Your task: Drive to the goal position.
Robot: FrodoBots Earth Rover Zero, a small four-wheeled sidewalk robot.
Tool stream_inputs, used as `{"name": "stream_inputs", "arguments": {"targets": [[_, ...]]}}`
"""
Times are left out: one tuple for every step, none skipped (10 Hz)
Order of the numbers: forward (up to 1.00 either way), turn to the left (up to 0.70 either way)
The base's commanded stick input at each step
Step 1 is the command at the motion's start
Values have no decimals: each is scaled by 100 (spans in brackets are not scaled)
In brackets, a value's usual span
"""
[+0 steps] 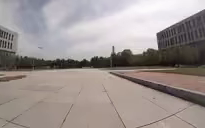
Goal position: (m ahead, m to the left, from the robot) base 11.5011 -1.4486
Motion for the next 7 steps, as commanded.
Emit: {"name": "stream_inputs", "arguments": {"targets": [[70,0],[70,0],[70,0],[70,22],[70,35],[70,35],[70,35]]}}
